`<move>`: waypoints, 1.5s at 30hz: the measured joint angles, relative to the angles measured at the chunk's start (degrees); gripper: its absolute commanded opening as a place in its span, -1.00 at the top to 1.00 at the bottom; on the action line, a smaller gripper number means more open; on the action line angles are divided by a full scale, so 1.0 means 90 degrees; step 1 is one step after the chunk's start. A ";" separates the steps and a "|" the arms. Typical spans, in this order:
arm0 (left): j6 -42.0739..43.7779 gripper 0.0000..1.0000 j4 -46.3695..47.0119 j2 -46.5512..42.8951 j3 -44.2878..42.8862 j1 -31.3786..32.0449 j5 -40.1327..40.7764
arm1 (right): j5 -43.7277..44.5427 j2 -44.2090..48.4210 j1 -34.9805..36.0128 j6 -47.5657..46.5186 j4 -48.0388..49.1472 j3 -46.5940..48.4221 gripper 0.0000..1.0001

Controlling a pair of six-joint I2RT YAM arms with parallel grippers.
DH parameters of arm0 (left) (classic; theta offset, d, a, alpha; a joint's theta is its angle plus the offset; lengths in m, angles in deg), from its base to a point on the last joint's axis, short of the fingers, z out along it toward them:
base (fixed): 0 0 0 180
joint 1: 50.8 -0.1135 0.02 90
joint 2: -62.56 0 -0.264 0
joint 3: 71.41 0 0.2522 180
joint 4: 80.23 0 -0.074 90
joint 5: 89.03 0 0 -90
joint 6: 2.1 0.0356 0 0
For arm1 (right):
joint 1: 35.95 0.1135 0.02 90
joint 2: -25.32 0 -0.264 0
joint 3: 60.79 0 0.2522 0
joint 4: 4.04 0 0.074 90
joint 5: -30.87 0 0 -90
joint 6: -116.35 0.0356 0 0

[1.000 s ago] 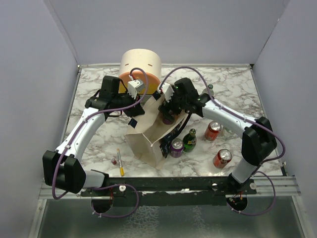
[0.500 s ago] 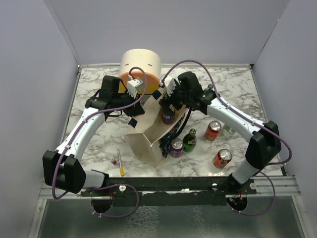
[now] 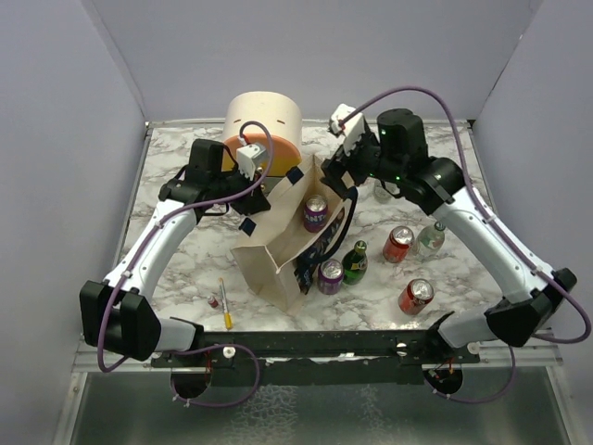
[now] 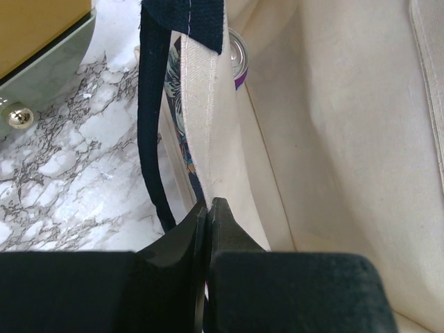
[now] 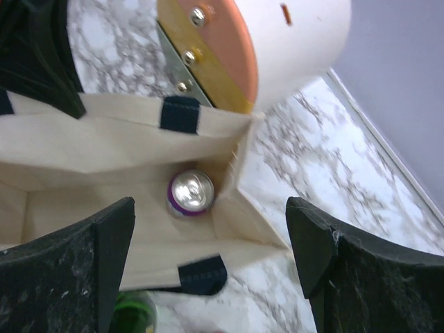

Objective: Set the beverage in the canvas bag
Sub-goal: Place the drink in the canvas bag, then pick up the drink from the center of the board.

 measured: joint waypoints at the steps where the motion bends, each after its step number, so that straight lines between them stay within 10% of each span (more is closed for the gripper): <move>1: -0.0005 1.00 0.0005 0.0012 -0.0005 -0.0002 0.0012 | 0.0095 0.0153 -0.0058 0.0000 -0.0141 -0.0015 -0.77; 14: -0.0250 1.00 0.0049 0.0124 -0.0058 0.0000 0.0056 | 0.0544 0.2370 -0.1851 -0.0022 -0.1382 -0.2582 -0.83; 45: -0.0578 1.00 0.0493 -0.0160 0.0257 0.0000 0.0340 | 0.0236 0.0304 -0.2681 -0.1095 -0.1974 -0.3123 -0.75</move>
